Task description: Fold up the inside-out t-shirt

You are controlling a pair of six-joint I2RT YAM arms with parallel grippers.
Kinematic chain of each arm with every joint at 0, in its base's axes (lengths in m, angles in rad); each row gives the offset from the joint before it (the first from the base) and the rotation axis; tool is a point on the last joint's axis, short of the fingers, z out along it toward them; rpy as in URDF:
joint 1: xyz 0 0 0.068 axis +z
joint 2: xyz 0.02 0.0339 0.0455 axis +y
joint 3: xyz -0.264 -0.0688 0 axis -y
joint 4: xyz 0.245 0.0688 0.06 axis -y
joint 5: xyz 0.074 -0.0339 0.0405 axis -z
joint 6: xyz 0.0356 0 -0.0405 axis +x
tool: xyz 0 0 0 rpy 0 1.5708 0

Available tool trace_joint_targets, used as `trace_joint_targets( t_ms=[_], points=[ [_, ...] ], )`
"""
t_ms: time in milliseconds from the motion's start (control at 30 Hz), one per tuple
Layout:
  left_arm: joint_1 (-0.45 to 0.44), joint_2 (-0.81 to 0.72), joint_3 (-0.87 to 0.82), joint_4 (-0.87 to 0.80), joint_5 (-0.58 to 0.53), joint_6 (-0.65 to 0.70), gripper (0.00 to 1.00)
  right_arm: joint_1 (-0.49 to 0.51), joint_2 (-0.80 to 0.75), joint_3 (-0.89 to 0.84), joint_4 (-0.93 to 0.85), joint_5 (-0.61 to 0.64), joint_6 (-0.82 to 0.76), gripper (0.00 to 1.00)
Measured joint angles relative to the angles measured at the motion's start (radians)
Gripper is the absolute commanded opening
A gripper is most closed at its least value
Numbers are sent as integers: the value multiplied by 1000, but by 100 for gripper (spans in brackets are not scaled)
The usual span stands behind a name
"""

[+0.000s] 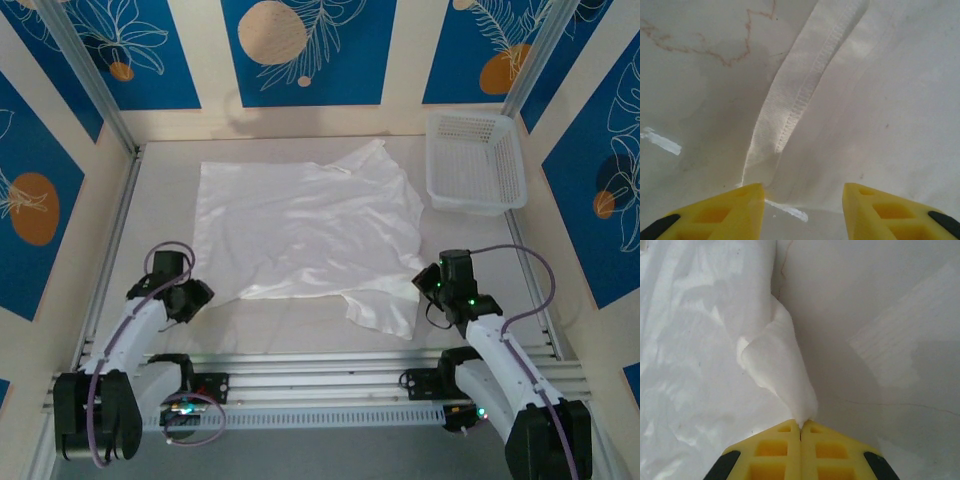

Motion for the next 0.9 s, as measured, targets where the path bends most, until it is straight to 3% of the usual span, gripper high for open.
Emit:
trace_joint_targets(
  t_ms=[133, 233, 400, 500, 733, 900],
  points=[
    [3, 8, -5, 8, -22, 0, 47, 0, 0, 2, -1, 0, 0, 0],
    [9, 22, -14, 18, -30, -8, 38, 0, 0, 3, -2, 0, 0, 0],
    [15, 49, -37, 53, -16, -15, 0, 0, 0, 4, -21, 3, 5, 0],
    [19, 26, -37, 37, -25, -10, 0, 0, -2, 11, -60, 29, 23, 0],
    [23, -219, -26, -128, -163, -27, 0, -18, -127, -1, -201, 128, 86, 0],
    [24, -244, -31, -157, -203, -42, 0, -44, -146, -8, -255, 137, 89, 0]
  ],
)
